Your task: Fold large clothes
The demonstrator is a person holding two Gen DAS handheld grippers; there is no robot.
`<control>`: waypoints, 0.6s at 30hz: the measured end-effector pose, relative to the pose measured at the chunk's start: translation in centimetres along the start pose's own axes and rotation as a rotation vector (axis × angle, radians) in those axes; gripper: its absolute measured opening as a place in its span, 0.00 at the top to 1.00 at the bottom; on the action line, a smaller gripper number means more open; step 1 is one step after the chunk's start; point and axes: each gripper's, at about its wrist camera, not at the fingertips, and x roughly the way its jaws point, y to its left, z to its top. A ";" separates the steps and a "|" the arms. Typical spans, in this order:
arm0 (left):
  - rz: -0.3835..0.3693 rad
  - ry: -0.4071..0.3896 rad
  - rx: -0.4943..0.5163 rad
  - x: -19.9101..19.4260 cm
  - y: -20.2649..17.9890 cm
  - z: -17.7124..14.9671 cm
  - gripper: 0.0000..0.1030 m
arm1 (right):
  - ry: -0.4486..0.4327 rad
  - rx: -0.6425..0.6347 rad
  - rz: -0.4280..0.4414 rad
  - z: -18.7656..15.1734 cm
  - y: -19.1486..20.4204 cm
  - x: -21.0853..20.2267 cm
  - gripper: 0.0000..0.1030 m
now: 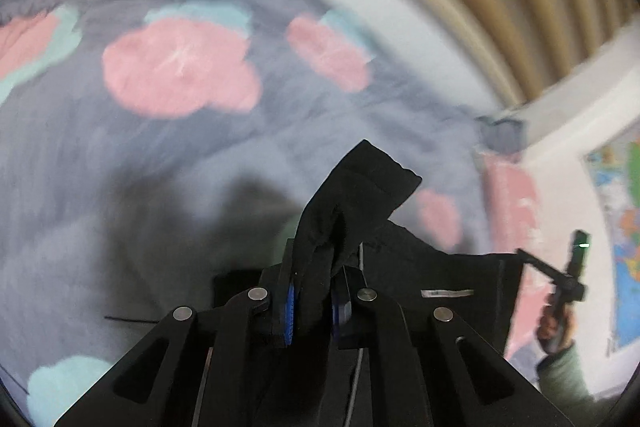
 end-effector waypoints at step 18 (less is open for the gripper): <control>0.022 0.009 -0.262 -1.0 7.3 -2.8 0.58 | 0.051 0.132 -0.063 -4.7 -0.8 0.0 0.50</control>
